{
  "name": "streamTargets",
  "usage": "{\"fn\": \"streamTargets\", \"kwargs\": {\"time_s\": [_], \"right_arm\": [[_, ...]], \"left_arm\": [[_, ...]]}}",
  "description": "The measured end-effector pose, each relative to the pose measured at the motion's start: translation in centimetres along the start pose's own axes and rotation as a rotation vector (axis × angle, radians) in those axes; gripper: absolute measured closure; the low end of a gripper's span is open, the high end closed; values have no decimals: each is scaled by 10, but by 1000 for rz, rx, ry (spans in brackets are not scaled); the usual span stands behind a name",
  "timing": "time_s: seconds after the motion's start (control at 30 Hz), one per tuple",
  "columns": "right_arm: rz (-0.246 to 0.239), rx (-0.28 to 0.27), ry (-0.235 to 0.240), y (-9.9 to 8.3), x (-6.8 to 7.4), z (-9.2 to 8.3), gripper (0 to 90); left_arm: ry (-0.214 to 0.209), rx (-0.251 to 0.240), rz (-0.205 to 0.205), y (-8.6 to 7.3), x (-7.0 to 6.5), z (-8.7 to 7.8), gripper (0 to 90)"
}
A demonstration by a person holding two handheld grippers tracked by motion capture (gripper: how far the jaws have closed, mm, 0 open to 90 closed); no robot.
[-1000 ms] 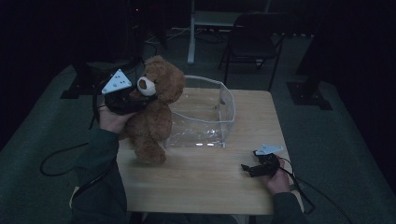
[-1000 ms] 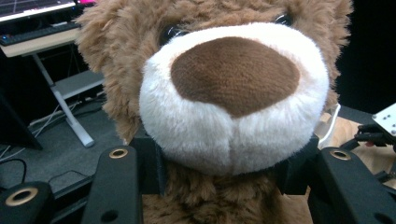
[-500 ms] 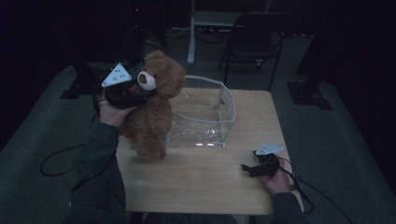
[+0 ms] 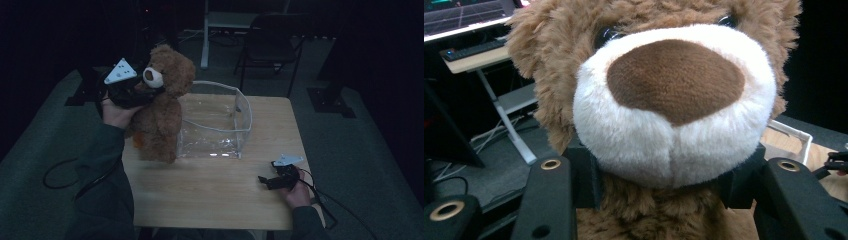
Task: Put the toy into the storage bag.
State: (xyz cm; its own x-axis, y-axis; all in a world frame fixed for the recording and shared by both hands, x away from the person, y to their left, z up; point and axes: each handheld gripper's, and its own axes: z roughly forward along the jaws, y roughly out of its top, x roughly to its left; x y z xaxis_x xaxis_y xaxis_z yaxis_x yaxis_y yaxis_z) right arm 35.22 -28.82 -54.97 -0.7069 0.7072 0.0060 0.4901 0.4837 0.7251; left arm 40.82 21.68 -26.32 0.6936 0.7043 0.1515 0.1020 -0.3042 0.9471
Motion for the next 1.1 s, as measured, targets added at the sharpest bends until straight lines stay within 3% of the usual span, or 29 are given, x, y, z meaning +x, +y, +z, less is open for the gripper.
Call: {"fn": "streamTargets", "kwargs": {"time_s": [0.33, 1.1], "right_arm": [[0, 0, 0, 0, 0, 0, 120], [0, 0, 0, 0, 0, 0, 120]], "left_arm": [[8, -12, 7, 10, 3, 2, 473], [-5, 8, 37, 31, 1, 21, 472]]}}
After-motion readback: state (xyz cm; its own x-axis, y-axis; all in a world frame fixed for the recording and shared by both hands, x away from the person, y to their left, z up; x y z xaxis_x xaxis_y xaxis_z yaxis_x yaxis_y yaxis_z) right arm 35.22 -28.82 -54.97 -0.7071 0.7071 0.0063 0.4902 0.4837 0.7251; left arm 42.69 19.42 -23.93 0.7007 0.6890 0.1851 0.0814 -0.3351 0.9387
